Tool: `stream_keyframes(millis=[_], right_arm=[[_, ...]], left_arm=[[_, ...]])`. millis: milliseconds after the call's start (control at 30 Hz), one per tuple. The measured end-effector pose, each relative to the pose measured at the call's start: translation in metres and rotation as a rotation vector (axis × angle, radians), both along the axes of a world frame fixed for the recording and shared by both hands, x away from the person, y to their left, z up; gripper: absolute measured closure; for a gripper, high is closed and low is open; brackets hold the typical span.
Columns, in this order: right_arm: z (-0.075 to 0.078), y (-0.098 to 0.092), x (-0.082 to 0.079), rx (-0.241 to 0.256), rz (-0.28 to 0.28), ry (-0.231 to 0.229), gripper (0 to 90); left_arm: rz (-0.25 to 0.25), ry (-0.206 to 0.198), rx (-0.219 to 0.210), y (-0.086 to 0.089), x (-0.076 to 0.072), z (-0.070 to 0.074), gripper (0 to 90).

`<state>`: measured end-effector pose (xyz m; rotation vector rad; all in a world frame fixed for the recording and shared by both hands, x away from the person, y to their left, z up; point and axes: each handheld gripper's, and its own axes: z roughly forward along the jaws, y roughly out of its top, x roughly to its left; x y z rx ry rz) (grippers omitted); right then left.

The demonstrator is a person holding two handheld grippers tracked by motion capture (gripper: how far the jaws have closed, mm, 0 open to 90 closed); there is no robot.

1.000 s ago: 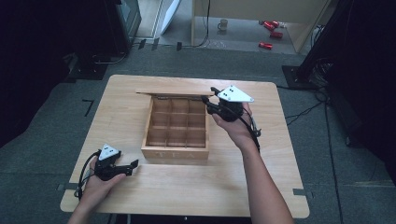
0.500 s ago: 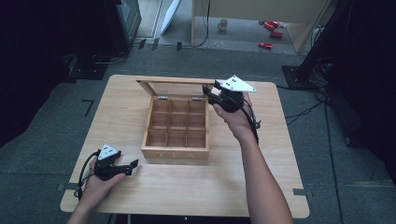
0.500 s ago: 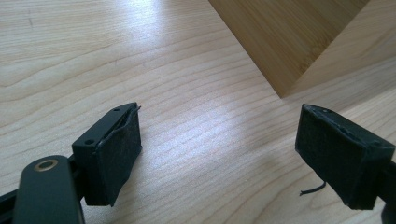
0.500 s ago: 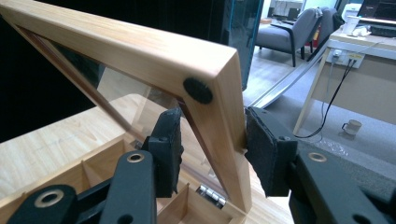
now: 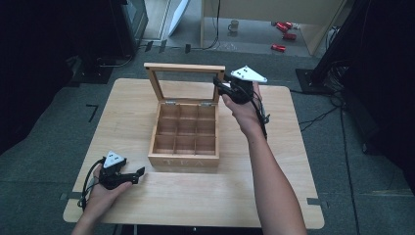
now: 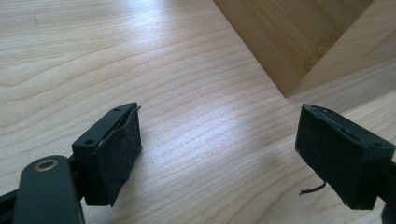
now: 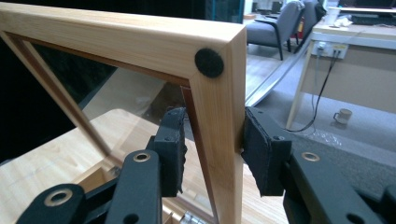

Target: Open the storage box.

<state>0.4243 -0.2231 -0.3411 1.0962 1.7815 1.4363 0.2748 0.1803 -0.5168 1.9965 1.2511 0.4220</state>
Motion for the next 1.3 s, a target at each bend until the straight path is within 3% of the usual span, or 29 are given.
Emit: stream_keyframes(millis=[567, 733, 1300], right_arm=[[0.007, 0.005, 0.043, 0.072, -0.106, 0.082, 63.8], [0.006, 0.005, 0.057, 0.104, -0.127, 0.102, 65.5], [0.001, 0.010, 0.090, 0.102, -0.193, 0.140, 66.8]], left_arm=[[0.018, -0.021, 0.109, -0.009, -0.004, -0.001, 14.4], [0.015, -0.022, 0.108, -0.008, -0.004, -0.001, 14.4], [0.010, -0.018, 0.096, -0.007, -0.003, -0.001, 14.5]])
